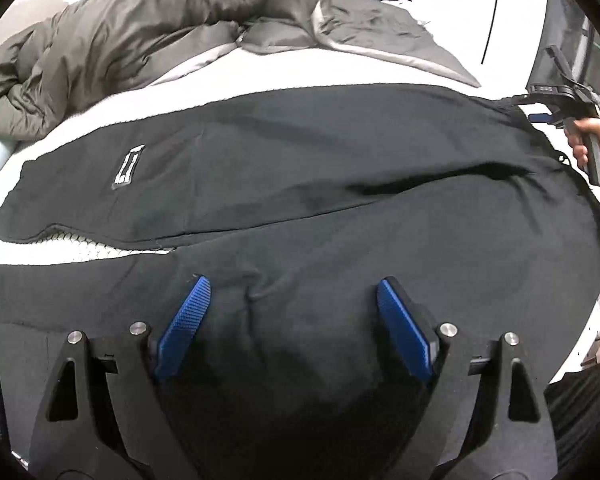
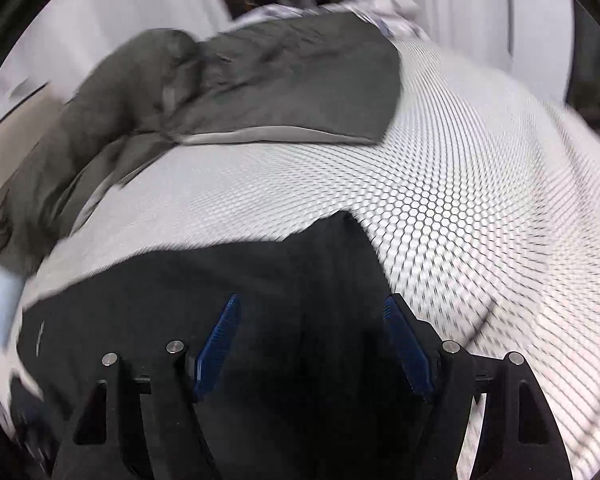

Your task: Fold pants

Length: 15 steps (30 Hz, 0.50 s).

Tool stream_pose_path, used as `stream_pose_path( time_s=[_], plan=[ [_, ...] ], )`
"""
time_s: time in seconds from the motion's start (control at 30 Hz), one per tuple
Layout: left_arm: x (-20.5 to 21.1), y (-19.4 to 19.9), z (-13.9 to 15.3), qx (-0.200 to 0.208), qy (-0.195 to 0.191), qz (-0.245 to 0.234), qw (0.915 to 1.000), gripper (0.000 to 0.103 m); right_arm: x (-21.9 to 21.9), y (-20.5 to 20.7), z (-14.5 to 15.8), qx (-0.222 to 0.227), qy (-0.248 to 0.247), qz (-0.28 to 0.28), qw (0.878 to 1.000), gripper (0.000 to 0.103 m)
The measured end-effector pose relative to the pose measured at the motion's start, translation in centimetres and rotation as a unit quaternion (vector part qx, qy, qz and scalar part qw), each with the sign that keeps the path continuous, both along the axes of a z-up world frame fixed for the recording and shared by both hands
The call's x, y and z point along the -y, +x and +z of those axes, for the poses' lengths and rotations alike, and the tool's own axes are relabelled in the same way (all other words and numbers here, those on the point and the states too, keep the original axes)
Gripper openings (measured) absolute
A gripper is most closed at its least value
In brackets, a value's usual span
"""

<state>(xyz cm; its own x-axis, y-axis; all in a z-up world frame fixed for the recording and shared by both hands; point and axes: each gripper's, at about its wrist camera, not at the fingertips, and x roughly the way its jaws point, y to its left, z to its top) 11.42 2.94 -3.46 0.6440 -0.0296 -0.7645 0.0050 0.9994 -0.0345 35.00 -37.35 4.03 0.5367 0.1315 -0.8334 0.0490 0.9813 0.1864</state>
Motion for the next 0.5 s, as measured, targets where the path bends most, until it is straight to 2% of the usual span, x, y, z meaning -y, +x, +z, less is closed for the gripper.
stream_pose_path(
  time_s=[0.07,0.1,0.17,0.2,0.23,0.3,0.33,0.4,0.43,0.47,0.5],
  plan=[
    [-0.1,0.2,-0.2,0.0,0.001,-0.002,1.0,0.085,0.3,2.6,-1.9,-0.032,0.007,-0.009,0.999,0.056],
    [-0.1,0.4,-0.2,0.001,0.003,-0.006,1.0,0.085,0.1,3.6,-2.7,-0.048,0.003,-0.003,0.999,0.035],
    [-0.1,0.8,-0.4,0.001,0.004,-0.011,0.9999,0.086,-0.7,5.0,-2.9,-0.043,-0.019,0.02,0.999,0.008],
    [-0.2,1.1,-0.7,0.0,0.002,-0.017,0.9999,0.086,-1.0,5.5,-2.2,-0.018,-0.031,0.026,0.999,0.006],
    [-0.2,1.4,-1.0,-0.001,0.0,-0.019,0.9998,0.087,-0.7,6.1,-1.2,0.008,-0.042,0.011,0.999,0.006],
    [-0.5,1.8,-1.2,-0.004,-0.008,-0.02,0.9998,0.087,0.7,7.1,-0.6,0.031,-0.051,-0.03,0.998,0.006],
    [-0.6,1.9,-1.2,-0.004,-0.011,-0.019,0.9998,0.086,1.4,7.9,-0.8,0.02,-0.06,-0.06,0.996,0.007],
    [-0.6,1.9,-1.1,-0.003,-0.014,-0.017,0.9998,0.086,1.9,8.8,-1.7,-0.026,-0.057,-0.073,0.995,0.012],
    [-0.6,1.9,-1.0,-0.002,-0.014,-0.016,0.9998,0.086,1.8,8.6,-1.6,-0.033,-0.053,-0.073,0.995,0.017],
    [-0.6,1.8,-1.0,-0.002,-0.013,-0.016,0.9998,0.086,1.6,7.5,-0.8,-0.018,-0.052,-0.068,0.996,0.022],
    [-0.6,1.7,-0.9,-0.001,-0.011,-0.013,0.9999,0.086,1.3,6.2,0.2,-0.002,-0.057,-0.063,0.996,0.04]
  ],
)
